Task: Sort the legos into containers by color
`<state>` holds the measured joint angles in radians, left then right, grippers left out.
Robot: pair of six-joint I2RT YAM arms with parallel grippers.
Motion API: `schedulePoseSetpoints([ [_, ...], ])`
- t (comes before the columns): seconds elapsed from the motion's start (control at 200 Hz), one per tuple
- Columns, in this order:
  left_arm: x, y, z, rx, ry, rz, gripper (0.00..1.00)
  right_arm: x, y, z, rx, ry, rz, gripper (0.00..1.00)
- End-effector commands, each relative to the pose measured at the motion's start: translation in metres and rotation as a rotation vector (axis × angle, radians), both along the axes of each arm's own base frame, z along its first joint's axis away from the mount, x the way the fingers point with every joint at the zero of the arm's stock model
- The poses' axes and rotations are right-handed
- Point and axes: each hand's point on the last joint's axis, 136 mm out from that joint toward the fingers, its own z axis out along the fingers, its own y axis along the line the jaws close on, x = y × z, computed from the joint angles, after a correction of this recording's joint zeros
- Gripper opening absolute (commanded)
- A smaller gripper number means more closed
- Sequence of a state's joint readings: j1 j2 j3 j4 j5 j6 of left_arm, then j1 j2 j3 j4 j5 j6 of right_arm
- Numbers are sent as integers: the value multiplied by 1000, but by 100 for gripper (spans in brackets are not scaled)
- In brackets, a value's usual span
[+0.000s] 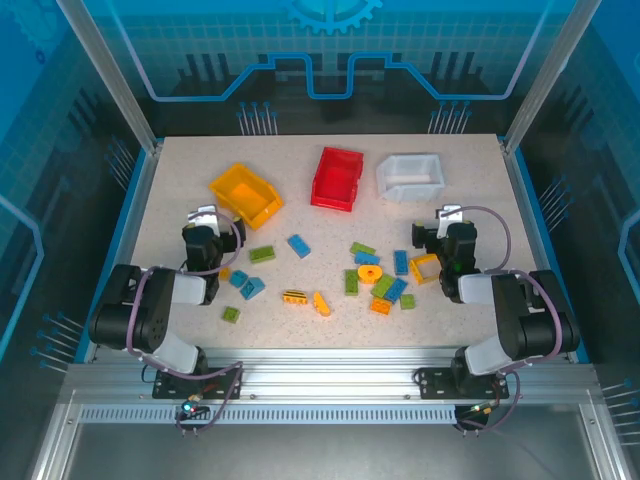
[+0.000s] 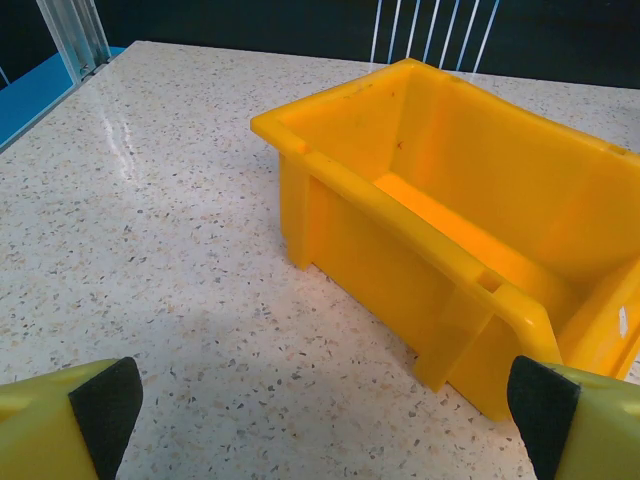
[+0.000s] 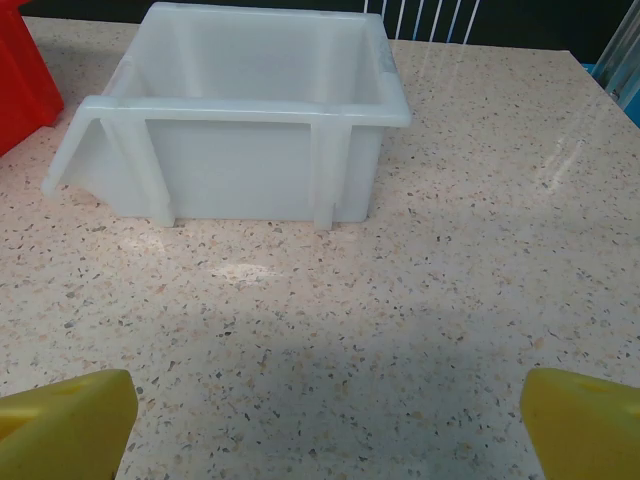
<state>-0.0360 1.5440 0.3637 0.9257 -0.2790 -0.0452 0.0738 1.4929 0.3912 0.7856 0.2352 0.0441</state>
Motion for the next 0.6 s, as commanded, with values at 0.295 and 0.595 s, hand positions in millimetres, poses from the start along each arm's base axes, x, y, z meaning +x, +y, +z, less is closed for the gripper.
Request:
schedulePoseSetpoints([
  [0.295, 2, 0, 4, 3, -22, -12, 99, 5, 1, 6, 0, -24, -9, 100],
  [0.595, -6, -2, 24, 32, -72, -3, 99, 3, -4, 10, 7, -17, -38, 100],
])
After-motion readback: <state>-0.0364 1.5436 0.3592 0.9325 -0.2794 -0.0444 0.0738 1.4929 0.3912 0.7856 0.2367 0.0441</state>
